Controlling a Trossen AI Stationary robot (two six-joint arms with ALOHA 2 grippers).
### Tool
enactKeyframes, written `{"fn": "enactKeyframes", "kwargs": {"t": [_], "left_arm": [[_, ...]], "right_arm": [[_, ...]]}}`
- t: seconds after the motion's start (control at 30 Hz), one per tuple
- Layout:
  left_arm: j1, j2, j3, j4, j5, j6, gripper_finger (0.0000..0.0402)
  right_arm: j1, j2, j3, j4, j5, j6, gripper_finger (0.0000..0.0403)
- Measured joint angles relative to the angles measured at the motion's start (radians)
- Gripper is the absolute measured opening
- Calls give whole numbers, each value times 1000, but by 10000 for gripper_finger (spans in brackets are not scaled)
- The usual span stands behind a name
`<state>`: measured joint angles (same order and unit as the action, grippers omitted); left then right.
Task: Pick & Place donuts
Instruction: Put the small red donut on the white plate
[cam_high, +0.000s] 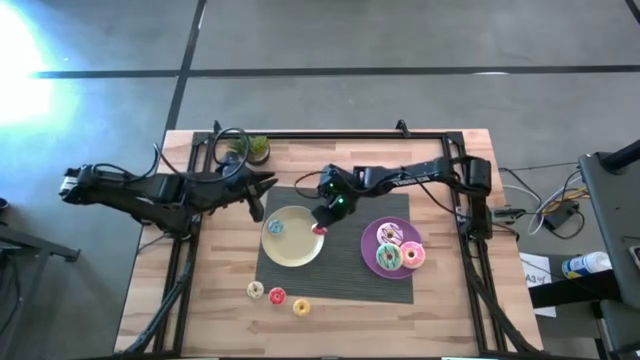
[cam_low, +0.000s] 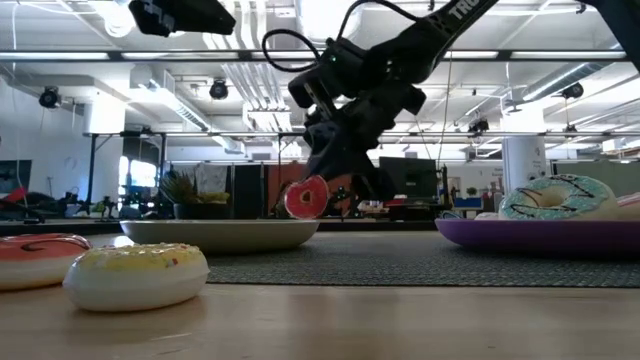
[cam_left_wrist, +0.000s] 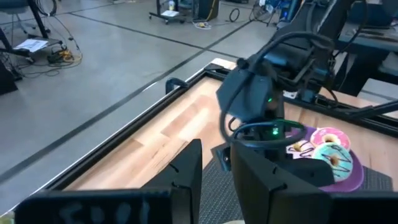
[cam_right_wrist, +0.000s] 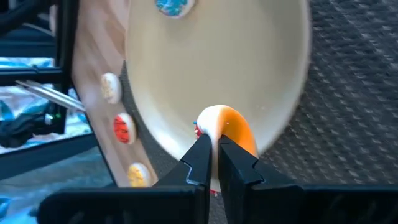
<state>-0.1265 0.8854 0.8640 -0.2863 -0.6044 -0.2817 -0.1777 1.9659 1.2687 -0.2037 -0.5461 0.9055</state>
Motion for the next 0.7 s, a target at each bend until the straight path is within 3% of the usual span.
{"fn": "enactKeyframes", "kwargs": {"t": [0.2,0.7], "left_arm": [[0,23,-1,0,0,-2,60],[0,2,-1,-89,-1,-79,60]], "right_arm": [[46,9,-22,117,54,110,13],[58,131,119,52,79,151,13]]}}
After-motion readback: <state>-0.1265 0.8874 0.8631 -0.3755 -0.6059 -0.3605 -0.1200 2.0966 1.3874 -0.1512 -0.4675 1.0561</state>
